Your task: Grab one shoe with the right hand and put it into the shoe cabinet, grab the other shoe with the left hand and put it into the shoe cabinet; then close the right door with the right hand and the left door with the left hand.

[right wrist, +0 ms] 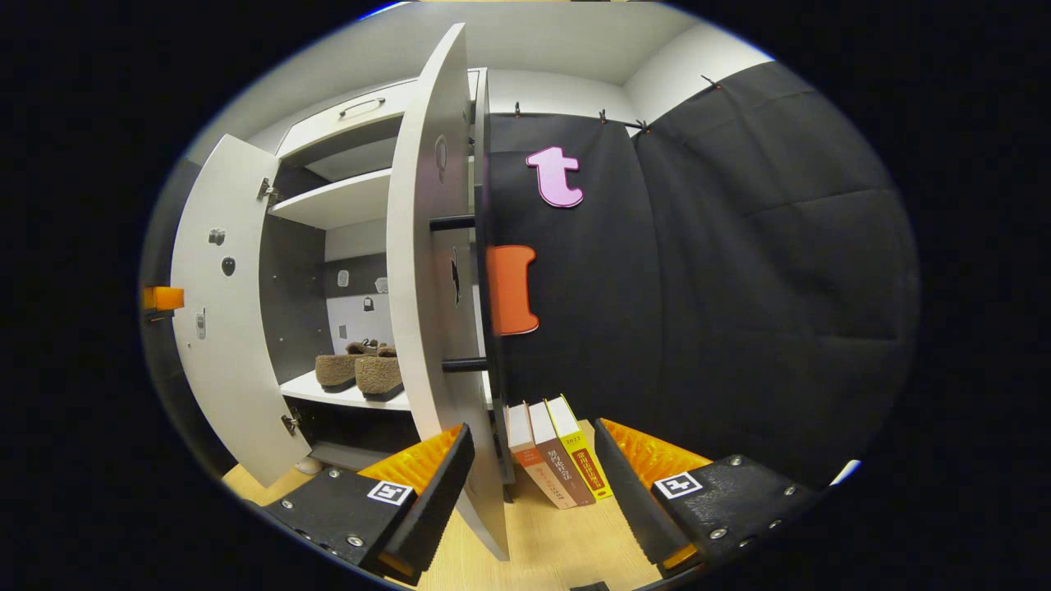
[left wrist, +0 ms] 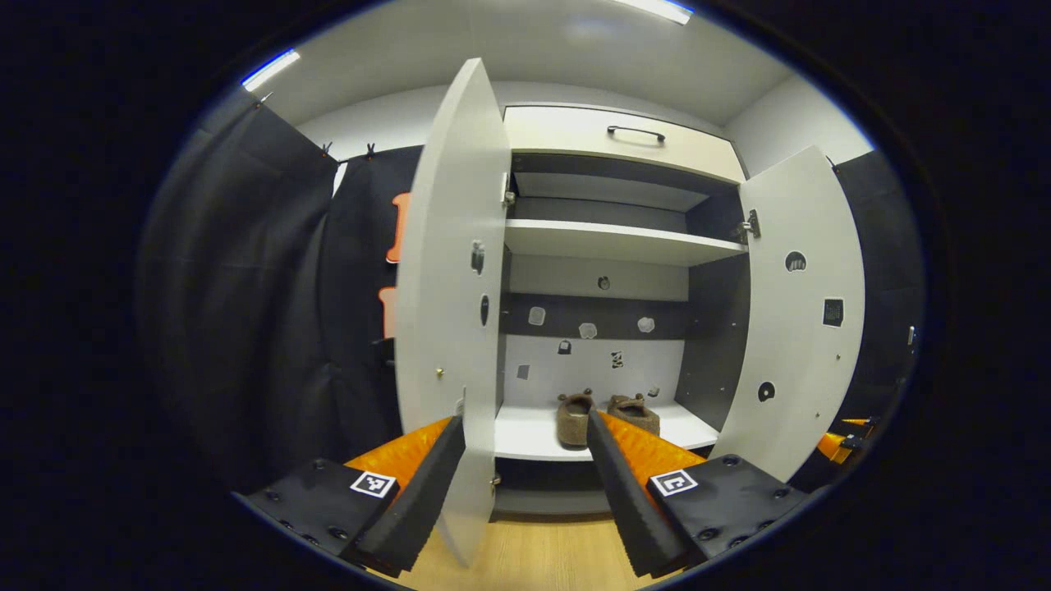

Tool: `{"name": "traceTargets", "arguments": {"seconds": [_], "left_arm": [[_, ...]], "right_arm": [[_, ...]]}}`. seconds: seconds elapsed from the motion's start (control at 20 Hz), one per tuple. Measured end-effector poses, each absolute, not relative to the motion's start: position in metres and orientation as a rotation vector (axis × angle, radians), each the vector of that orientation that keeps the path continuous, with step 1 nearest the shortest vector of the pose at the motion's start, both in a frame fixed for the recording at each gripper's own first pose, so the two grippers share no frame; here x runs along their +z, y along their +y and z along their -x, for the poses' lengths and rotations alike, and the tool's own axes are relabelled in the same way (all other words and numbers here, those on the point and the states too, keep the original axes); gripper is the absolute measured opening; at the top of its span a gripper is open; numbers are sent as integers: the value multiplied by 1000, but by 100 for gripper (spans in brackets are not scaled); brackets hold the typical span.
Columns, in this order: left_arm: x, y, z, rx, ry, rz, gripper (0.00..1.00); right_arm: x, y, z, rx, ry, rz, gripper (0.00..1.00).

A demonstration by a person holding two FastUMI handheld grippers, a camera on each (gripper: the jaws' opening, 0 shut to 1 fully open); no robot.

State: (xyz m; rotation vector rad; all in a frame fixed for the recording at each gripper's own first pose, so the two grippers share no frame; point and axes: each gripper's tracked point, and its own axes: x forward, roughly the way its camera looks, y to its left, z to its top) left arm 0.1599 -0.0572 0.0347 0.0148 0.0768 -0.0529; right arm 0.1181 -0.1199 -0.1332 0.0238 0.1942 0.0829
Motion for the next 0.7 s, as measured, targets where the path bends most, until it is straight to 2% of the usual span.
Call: {"name": "traceTargets", "arguments": {"seconds": [0.05,0.1,0.15,0.2,0.3,0.35,0.4,0.45,0.7], "left_arm": [[33,-47,-152,-38,79,-14,96],[31,-36,-145,-23,81,-8,97],[28,-25,-138,-14,86,-1,99],[26,-15,-133,-4,94,3,97],[26,9,-126,21,88,-8,95],[29,18,-122,29,81,-16,96],[32,27,-119,36,75,-20,97],[32,36,-117,38,70,-19,97],[26,76,-113,31,80,3,97]], "right_arm": [[-133,-118,-118,83,194,-25,91],[-133,-115,-117,82,193,-24,99],[-134,-111,-117,76,190,-24,99],[-134,-107,-116,70,190,-27,91],[-135,-97,-114,70,193,-35,91],[-135,-91,-113,69,193,-36,99],[-136,-85,-112,67,192,-36,99],[-136,-76,-113,67,191,-35,91],[-140,-28,-114,81,190,-27,91]]}}
